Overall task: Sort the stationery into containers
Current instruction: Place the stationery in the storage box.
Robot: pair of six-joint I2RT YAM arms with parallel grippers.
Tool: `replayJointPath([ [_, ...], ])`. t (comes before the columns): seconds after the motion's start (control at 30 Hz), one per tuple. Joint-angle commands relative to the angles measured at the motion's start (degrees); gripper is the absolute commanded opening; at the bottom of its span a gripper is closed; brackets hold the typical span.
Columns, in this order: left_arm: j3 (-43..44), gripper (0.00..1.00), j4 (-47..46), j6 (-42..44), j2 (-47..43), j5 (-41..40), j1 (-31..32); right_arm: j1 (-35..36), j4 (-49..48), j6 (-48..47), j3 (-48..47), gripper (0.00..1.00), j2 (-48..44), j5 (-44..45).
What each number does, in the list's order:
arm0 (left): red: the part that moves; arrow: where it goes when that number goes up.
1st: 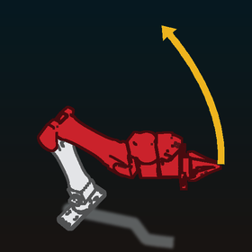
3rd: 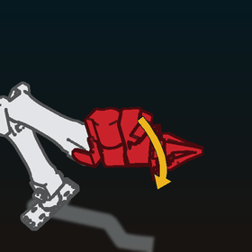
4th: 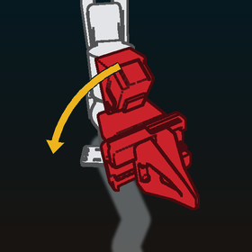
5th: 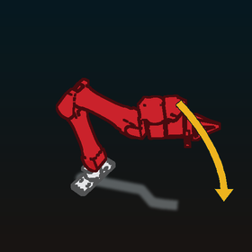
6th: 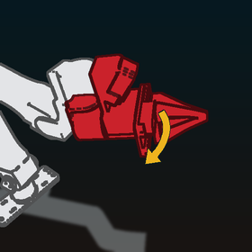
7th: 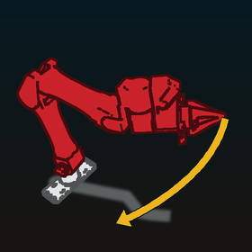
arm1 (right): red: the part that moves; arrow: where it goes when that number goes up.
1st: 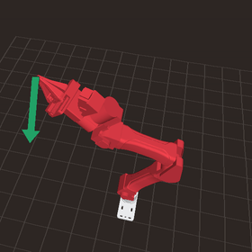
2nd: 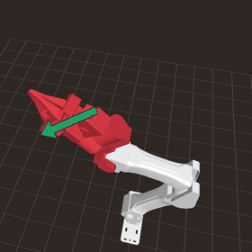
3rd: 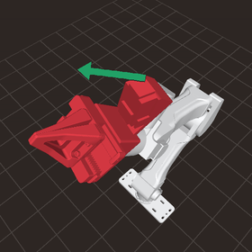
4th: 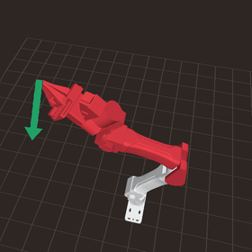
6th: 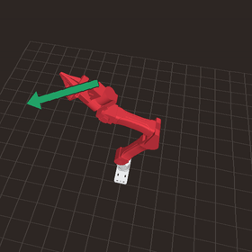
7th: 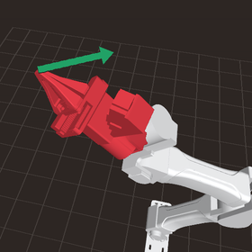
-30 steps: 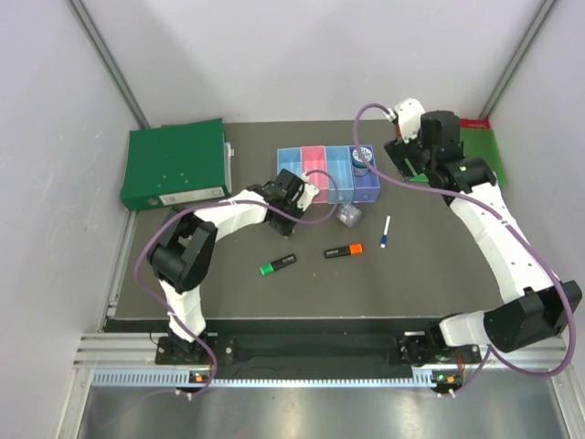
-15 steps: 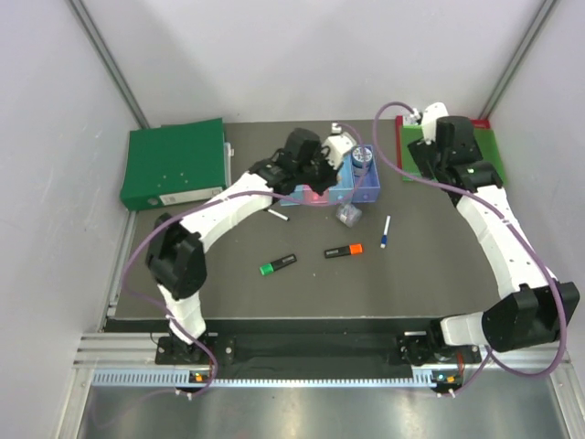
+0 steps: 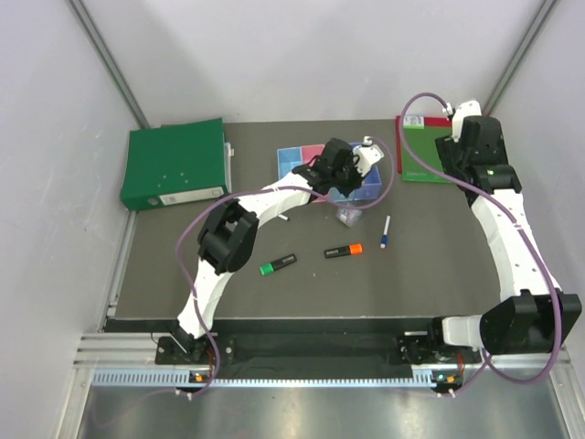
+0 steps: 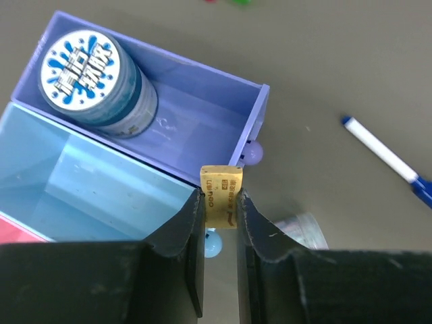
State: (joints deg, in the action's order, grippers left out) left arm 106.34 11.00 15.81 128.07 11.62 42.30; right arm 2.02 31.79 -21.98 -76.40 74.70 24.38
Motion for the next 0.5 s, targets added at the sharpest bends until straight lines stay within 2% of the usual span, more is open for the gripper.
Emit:
replayJointPath([
  [0.0, 3.34, 0.0, -9.94, 1.5, 1.13, -1.6, -0.29, -0.79, -1.73, 1.76, 0.46, 0.8, -1.49, -0.21],
  [0.3, 1.85, 0.0, -15.92, -0.08, 1.92, -1.07, -0.2, -1.41, -2.26, 1.94, 0.02, 0.79, -0.08, -0.82],
  [0.47, 3.25, 0.0, -18.21, 1.41, 5.25, -3.79, -0.2, -1.58, -2.17, 2.46, 0.11, 0.79, -0.08, -1.7],
])
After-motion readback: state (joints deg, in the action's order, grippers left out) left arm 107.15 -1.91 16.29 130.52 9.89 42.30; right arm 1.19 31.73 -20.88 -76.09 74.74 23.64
